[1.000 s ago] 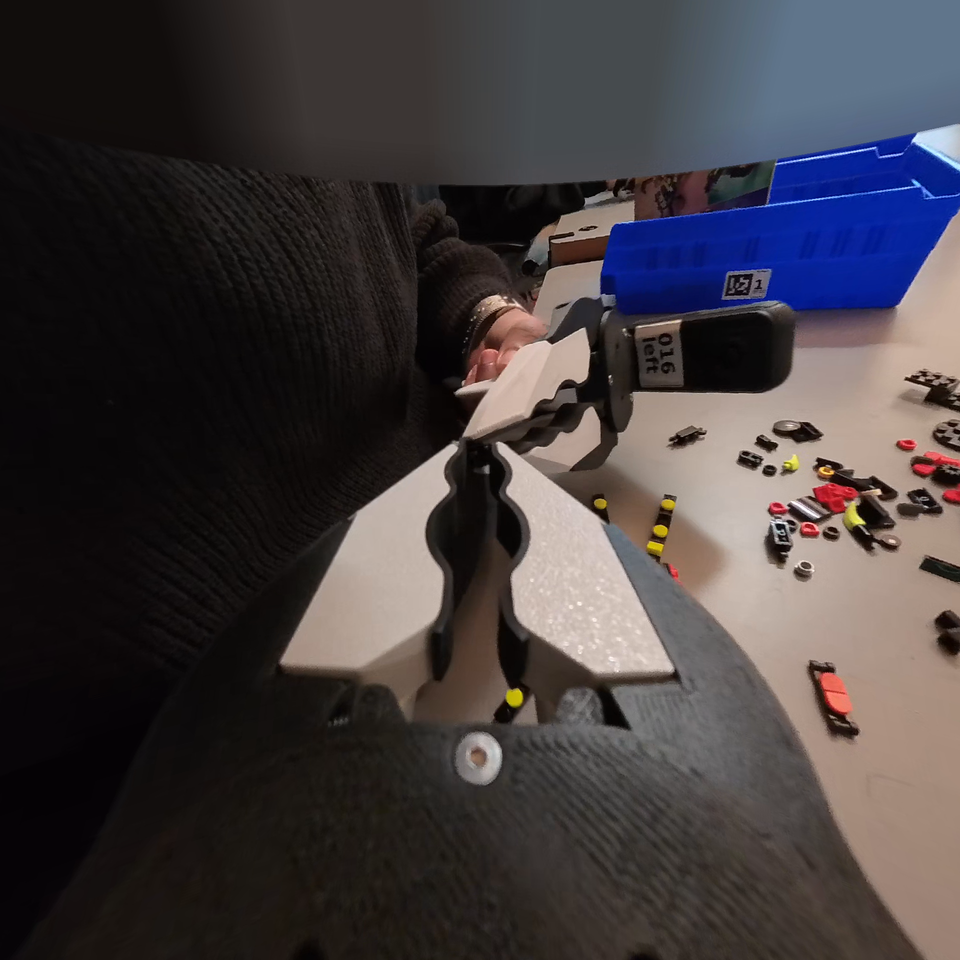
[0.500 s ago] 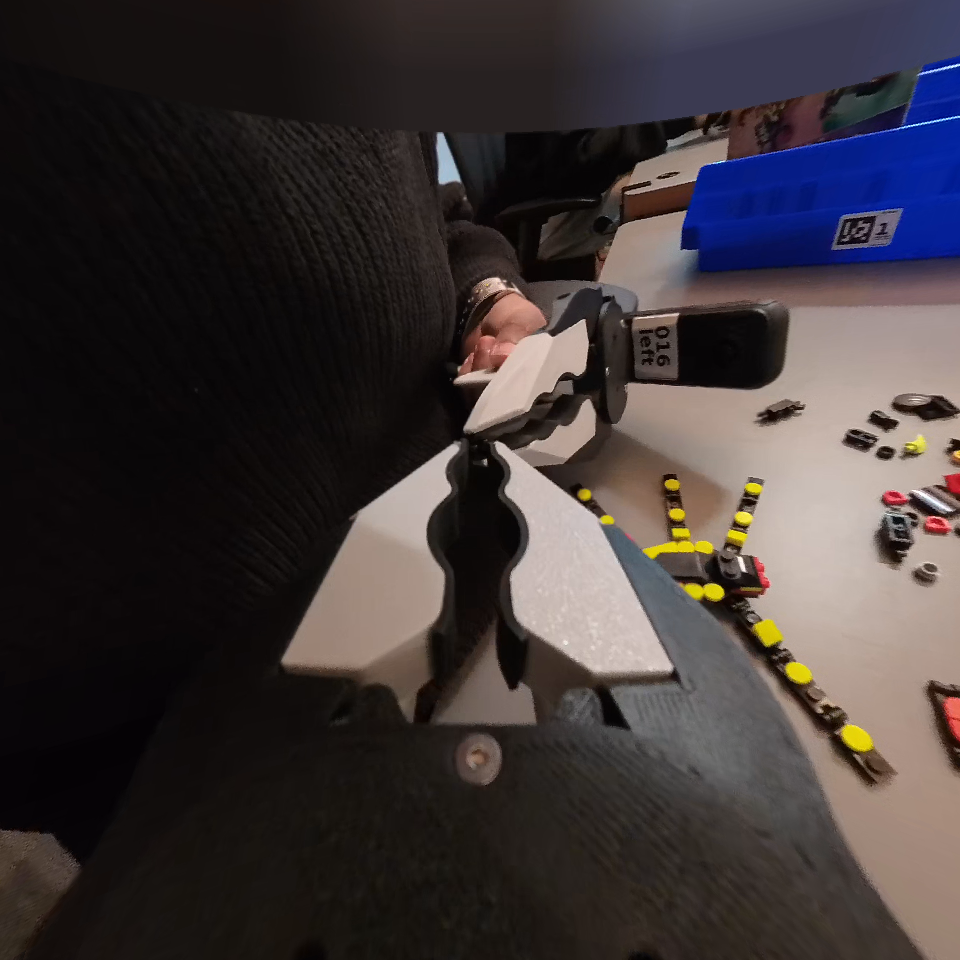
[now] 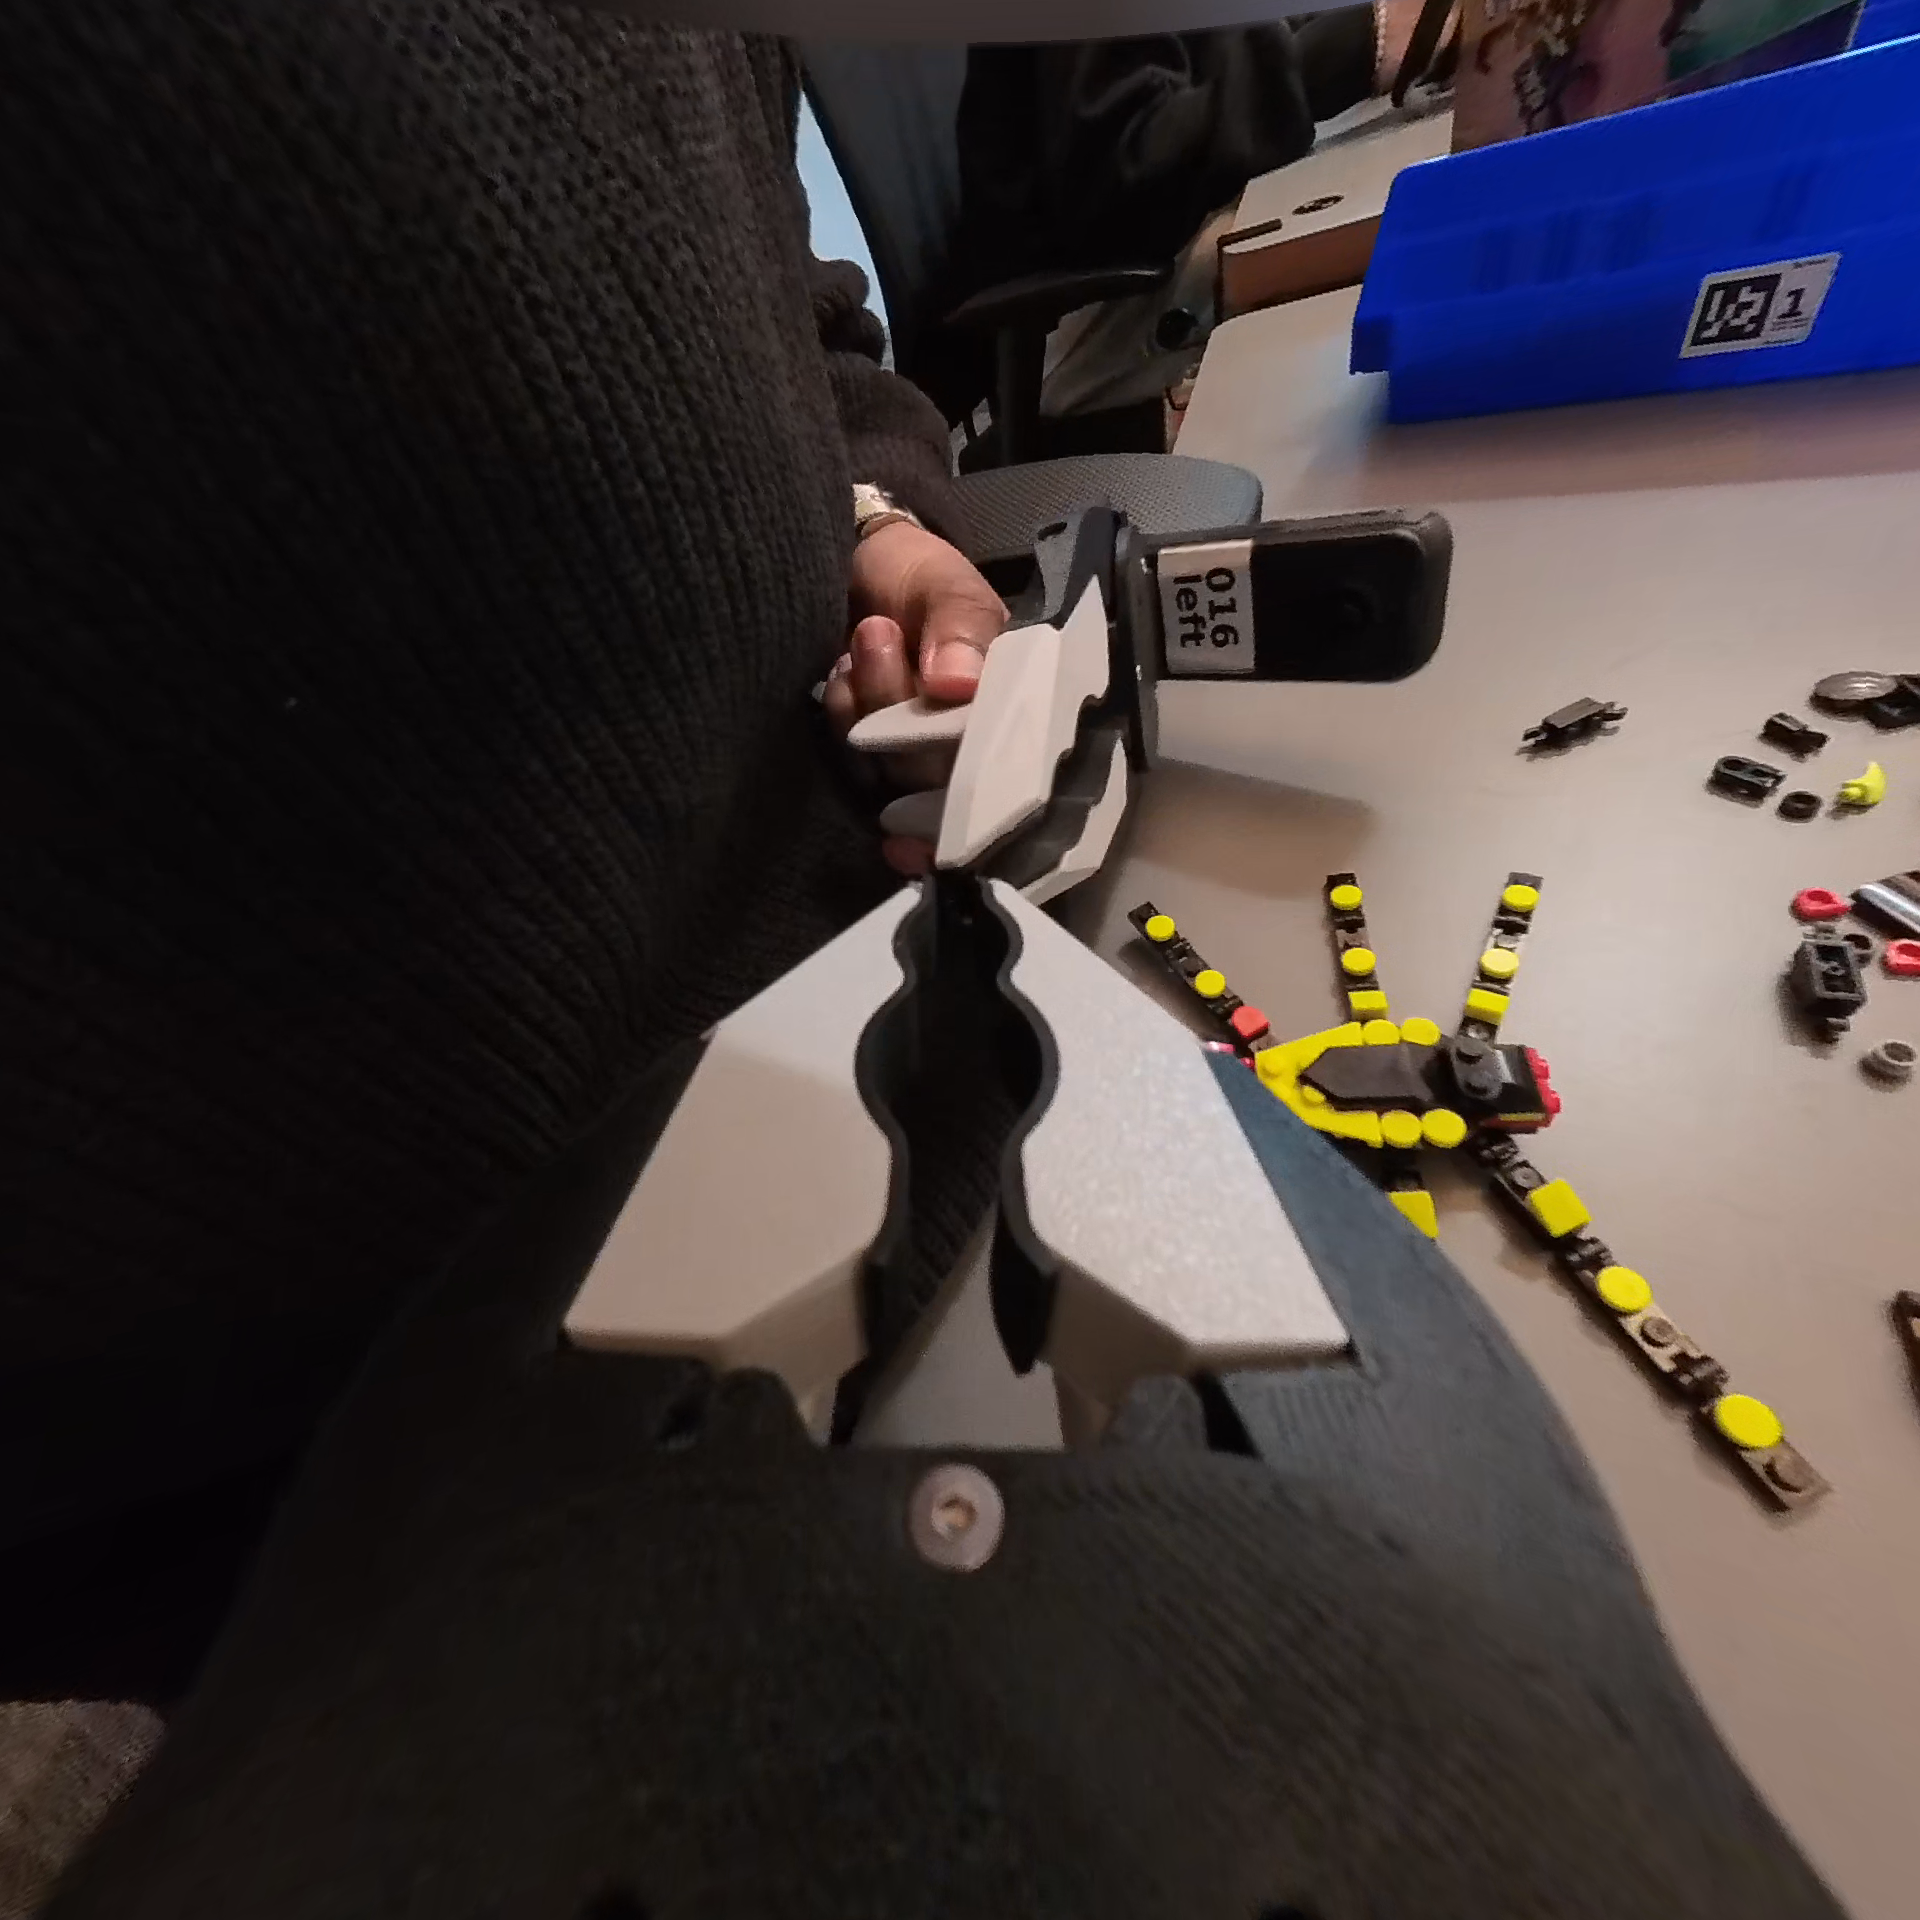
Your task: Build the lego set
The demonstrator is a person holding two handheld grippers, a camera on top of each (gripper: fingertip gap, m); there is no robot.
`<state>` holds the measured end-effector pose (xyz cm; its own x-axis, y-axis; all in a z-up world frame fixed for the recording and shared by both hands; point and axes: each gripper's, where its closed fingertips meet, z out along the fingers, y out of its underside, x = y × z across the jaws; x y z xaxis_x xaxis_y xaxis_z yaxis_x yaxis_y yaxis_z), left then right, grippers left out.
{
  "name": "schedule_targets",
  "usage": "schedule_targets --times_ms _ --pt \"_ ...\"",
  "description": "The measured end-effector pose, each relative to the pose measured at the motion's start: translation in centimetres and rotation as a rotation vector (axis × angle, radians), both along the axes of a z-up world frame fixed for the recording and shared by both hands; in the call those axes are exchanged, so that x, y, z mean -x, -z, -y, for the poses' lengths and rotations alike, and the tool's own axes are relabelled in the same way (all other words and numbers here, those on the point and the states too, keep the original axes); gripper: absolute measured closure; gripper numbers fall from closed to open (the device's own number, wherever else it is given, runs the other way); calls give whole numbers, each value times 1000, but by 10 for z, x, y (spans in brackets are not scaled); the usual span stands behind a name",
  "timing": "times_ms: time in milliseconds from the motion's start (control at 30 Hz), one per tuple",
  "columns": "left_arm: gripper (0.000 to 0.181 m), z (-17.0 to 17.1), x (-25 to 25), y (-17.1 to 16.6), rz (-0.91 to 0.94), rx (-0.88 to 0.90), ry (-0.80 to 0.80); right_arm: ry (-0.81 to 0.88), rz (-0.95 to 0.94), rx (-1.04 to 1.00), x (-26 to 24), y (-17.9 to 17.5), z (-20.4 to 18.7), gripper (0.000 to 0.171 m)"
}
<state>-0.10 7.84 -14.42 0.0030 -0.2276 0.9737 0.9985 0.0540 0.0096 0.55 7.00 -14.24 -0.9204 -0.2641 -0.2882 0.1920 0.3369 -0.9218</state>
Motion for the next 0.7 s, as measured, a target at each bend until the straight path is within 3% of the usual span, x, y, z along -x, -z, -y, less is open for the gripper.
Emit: schedule_targets --times_ms 333,433,500,700 --pt "180 2 7 4 42 -6 -41 35 -31 -16 5 3 1 166" --pt "181 20 34 10 121 -37 -180 -140 72 21 -25 -7 0 167" --pt "181 15 23 6 69 -28 -138 -52 -57 -28 -12 5 1 166" --pt "181 19 30 1 15 -15 -161 85 -13 34 21 -7 -8 167"
